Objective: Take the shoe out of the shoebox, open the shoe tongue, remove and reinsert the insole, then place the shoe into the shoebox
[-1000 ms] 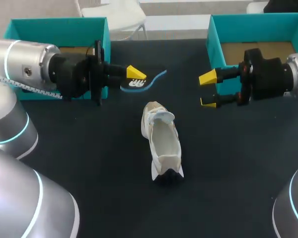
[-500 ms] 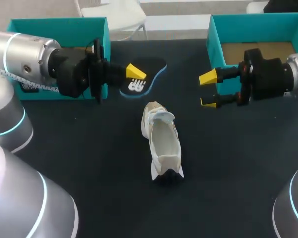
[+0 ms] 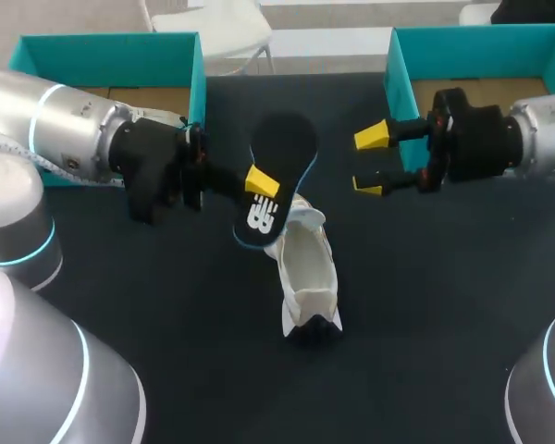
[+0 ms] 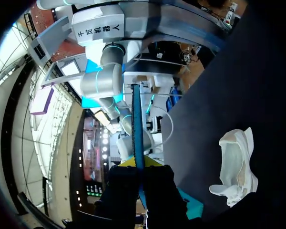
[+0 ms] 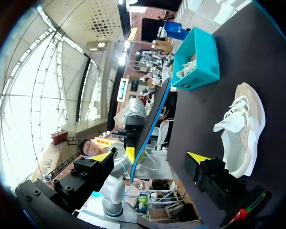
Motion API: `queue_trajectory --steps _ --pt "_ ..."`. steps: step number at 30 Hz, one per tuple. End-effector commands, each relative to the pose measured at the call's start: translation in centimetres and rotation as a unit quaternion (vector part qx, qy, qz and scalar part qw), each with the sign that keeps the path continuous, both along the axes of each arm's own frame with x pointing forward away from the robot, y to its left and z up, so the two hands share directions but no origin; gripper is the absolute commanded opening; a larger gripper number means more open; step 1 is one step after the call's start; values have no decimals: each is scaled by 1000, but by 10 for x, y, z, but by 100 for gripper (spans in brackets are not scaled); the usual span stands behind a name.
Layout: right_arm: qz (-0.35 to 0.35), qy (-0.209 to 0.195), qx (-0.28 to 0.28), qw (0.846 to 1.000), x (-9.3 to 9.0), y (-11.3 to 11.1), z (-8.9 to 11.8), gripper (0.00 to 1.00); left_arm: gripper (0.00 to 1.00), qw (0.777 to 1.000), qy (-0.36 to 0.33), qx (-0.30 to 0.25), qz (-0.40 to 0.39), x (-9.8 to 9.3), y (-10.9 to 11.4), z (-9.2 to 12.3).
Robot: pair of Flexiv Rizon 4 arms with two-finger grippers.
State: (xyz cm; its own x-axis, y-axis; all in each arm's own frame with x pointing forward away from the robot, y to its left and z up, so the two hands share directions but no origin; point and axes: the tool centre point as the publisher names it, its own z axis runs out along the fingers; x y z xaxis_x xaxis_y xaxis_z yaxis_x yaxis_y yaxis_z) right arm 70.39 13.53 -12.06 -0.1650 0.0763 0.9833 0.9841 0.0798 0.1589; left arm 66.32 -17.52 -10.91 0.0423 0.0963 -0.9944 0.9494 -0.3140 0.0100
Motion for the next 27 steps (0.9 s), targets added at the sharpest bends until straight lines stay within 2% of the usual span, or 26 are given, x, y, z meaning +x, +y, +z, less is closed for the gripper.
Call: queue_trajectory --steps 1,5,7,9,11,13,18,20,24,26,27 --pt "25 8 6 1000 18 24 -9 100 0 1000 -10 -7 -2 5 -18 -10" --pt "25 9 15 1000 22 37 -11 100 0 999 -36 -8 19 7 -29 -16" --pt "26 10 18 999 24 42 -11 89 0 999 -37 -11 33 8 -33 -16" --pt "26 11 21 999 25 45 -11 73 0 998 -45 -10 53 9 -37 -16" --pt "26 11 23 999 26 46 -12 68 0 997 -47 -10 61 9 -39 -17" --pt "24 14 23 999 26 46 -12 53 0 996 -55 -6 67 9 -41 -17" --pt "14 19 19 1000 26 42 -11 48 0 995 -56 -1 83 8 -38 -20" --pt "14 19 18 1000 26 41 -11 43 0 995 -57 2 86 7 -37 -22" --pt "15 19 19 1000 28 41 -12 25 0 995 -50 4 92 7 -36 -24" --pt "17 19 20 999 29 42 -12 2 0 994 -50 4 93 7 -36 -24" --pt "18 19 22 999 30 42 -12 0 0 994 -50 4 93 7 -37 -24"
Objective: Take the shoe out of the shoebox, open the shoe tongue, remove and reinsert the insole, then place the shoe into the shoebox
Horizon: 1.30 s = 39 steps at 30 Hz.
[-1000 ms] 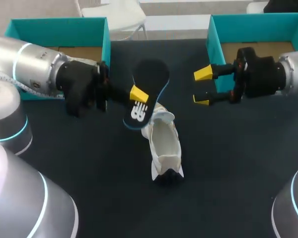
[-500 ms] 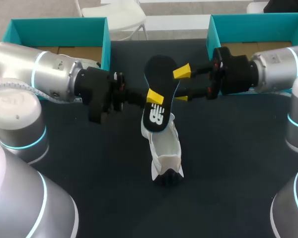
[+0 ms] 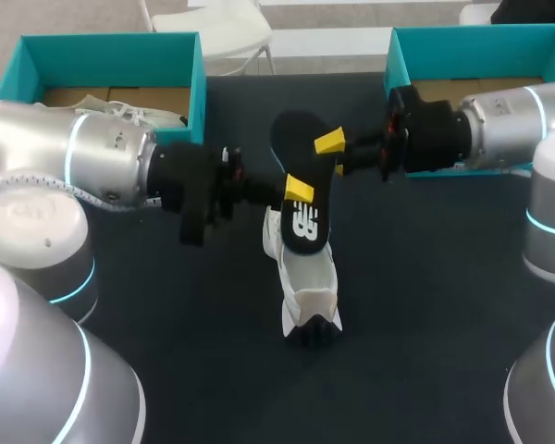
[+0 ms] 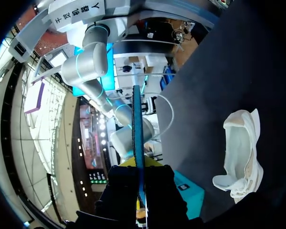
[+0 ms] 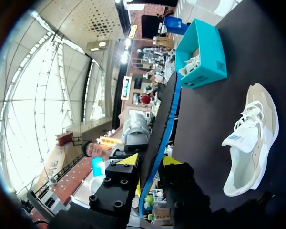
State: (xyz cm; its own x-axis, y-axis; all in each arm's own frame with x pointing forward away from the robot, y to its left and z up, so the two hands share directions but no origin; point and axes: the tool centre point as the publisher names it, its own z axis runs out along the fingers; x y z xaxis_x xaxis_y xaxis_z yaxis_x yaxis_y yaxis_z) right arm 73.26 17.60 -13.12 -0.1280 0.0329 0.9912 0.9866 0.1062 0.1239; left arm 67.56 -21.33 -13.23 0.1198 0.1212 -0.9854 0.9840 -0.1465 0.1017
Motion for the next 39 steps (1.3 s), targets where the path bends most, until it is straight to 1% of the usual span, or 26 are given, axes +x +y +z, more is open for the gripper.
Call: queue_trajectory --steps 1,8,9,13,14,15,16,18,21,25,29,33,35,37,38,39 --pt "5 -2 5 1000 2 3 -2 0 0 1000 -1 -3 5 -5 1 -1" --pt "9 -4 9 1000 3 5 -3 2 0 1000 -2 -2 1 -3 -7 -2" --pt "9 -5 9 1000 3 5 -3 0 0 1000 -2 -1 1 -3 -7 -2" --pt "9 -5 10 1000 2 6 -4 0 0 1000 8 5 -8 -4 -7 -4" --pt "7 -4 10 1000 2 5 -5 0 31 1000 9 9 -8 -4 -6 -4" --pt "7 -3 10 1000 1 4 -7 0 99 1000 14 10 -10 -5 -3 -4" --pt "7 -3 10 1000 1 4 -7 0 99 1000 14 10 -10 -5 -3 -4" --pt "3 1 11 1000 0 2 -9 0 100 1000 10 18 -10 -4 7 -5" --pt "-1 5 12 1000 -3 -3 -14 0 100 999 20 33 2 0 26 -13" --pt "-4 12 12 1000 -4 -7 -16 0 100 998 30 52 22 8 50 -21" --pt "-7 19 11 1000 -6 -11 -18 0 100 996 34 70 44 14 71 -21" --pt "-11 26 11 1000 -8 -14 -22 0 100 994 38 91 56 22 84 -16" --pt "-13 29 10 999 -9 -13 -23 0 100 991 37 113 65 25 86 -10" --pt "-14 32 11 999 -11 -13 -25 0 100 984 44 163 66 27 84 -5" --pt "-15 33 12 999 -11 -13 -26 0 100 981 45 171 76 28 83 -3" --pt "-15 34 13 999 -12 -12 -27 0 100 966 39 236 98 31 81 0"
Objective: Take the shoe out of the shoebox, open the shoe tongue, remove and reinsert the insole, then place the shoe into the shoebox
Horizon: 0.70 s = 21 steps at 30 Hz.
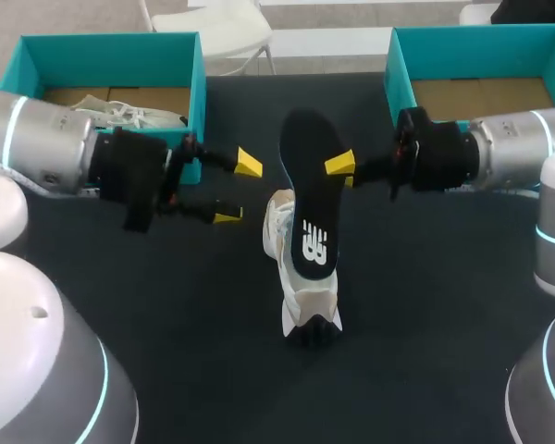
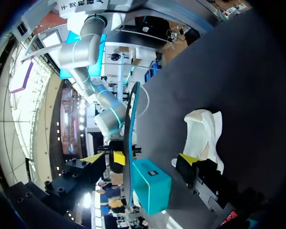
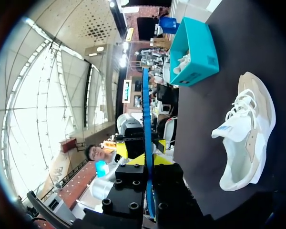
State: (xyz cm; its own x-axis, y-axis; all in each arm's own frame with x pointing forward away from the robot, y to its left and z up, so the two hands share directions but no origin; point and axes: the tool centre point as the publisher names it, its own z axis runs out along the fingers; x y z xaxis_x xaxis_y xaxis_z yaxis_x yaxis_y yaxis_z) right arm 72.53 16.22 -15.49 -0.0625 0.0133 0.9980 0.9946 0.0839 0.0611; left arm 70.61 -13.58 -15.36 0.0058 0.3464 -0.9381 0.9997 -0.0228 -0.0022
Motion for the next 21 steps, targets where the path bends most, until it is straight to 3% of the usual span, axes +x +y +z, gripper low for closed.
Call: queue_trajectory --steps 1,3,21 --pt "-6 2 3 1000 -5 3 -4 0 100 991 17 132 31 1 2 24" --pt "-6 3 5 1000 -5 4 -6 0 100 981 12 186 47 4 1 30" --pt "9 5 21 1000 1 12 -20 0 100 981 12 186 47 4 1 30"
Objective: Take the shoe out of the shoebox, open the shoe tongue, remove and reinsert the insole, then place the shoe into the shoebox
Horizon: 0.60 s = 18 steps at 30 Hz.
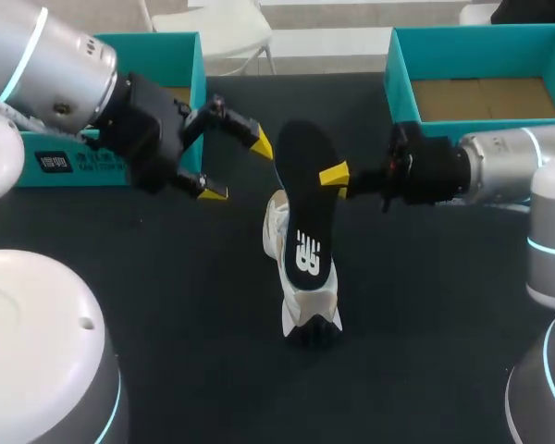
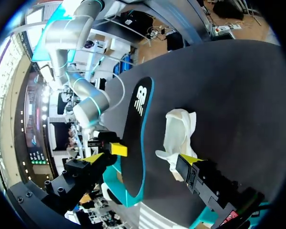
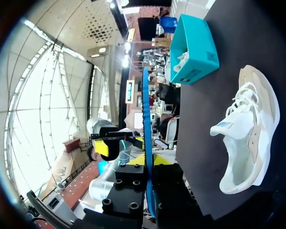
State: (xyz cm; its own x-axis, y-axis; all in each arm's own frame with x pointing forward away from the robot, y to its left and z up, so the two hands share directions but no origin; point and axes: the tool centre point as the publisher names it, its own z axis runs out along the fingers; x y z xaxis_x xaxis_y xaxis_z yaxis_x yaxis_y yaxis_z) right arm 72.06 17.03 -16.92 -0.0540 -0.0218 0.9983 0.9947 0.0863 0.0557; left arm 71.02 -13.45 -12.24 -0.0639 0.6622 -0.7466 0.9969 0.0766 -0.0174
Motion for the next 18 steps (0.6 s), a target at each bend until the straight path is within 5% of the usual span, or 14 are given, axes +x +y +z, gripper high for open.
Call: queue_trajectory --steps 1,7,18 --pt "6 0 4 1000 6 5 -6 0 100 1000 -1 0 0 0 0 -1" --pt "3 2 5 1000 4 7 -8 0 100 987 69 89 118 18 -14 17" --pt "3 7 11 1000 4 13 -14 0 100 967 13 242 81 19 -28 25"
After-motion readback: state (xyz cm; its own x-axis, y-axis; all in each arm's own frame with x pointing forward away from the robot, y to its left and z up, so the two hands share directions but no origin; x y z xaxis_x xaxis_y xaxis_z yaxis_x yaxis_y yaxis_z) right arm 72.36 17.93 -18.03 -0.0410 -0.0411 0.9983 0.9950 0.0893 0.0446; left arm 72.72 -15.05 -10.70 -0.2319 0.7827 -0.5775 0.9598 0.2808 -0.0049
